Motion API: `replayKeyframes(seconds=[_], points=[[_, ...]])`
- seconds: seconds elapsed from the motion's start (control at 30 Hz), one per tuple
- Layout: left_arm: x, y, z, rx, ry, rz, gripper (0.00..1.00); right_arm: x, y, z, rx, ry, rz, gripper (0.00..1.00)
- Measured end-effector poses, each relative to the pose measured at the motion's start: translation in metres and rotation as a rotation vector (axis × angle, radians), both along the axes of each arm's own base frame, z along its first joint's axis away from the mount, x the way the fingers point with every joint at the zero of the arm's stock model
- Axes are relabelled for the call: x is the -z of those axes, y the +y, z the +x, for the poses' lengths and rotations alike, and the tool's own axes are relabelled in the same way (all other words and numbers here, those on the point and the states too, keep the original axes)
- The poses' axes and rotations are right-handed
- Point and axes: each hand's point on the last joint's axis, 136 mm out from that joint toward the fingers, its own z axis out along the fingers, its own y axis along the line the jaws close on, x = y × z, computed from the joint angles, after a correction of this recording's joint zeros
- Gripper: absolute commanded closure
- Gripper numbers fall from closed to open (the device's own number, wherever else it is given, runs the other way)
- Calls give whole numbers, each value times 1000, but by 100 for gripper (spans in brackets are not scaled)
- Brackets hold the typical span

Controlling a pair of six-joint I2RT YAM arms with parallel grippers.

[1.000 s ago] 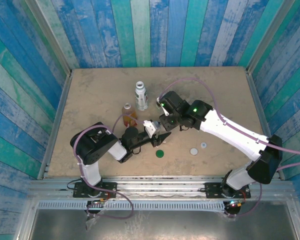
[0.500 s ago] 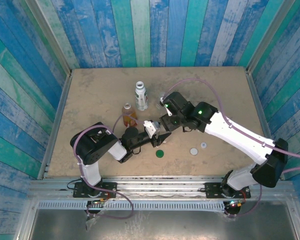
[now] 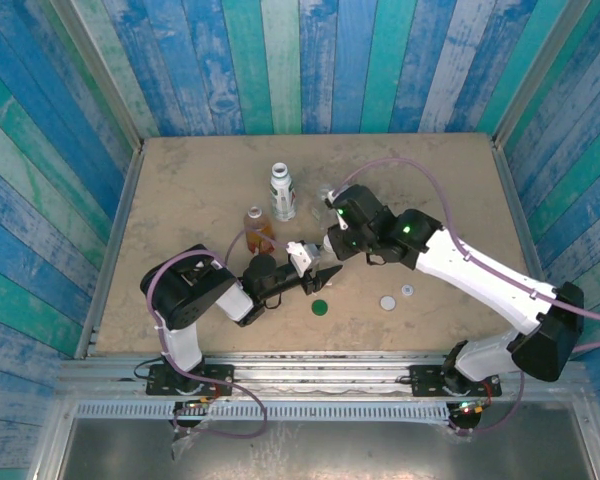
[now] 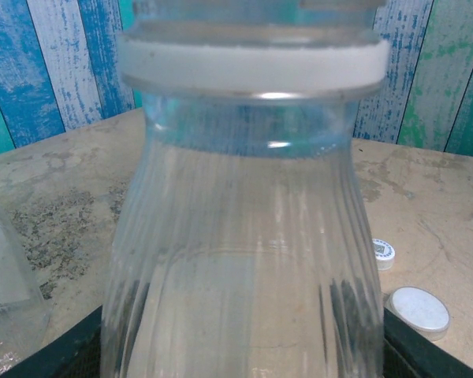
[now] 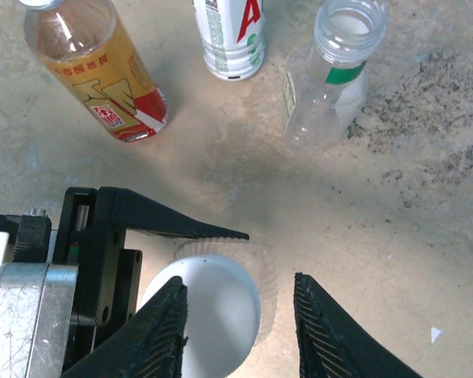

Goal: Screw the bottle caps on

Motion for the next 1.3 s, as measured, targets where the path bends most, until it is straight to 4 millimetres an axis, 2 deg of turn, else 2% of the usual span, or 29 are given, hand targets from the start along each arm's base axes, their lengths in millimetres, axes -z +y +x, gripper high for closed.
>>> replayKeyframes(seconds=[0.27, 0.43, 0.57, 0.9, 1.13, 1.3], points=[[0, 0, 0, 0, 0, 0, 39, 3, -1, 6, 7, 38, 80, 68], [0, 0, 0, 0, 0, 0, 39, 4, 2, 2, -19, 57, 123, 75], [0, 0, 0, 0, 0, -1, 39, 4, 6, -1, -41, 74, 155, 74], [0, 0, 0, -2, 4, -2, 40, 9, -8, -8, -32, 79, 205, 76], [0, 0, 1, -4, 10, -3, 40, 9, -3, -4, -30, 70, 243, 78], [0, 1, 1, -6, 12, -5, 41, 9, -1, 5, -18, 105, 290, 81]])
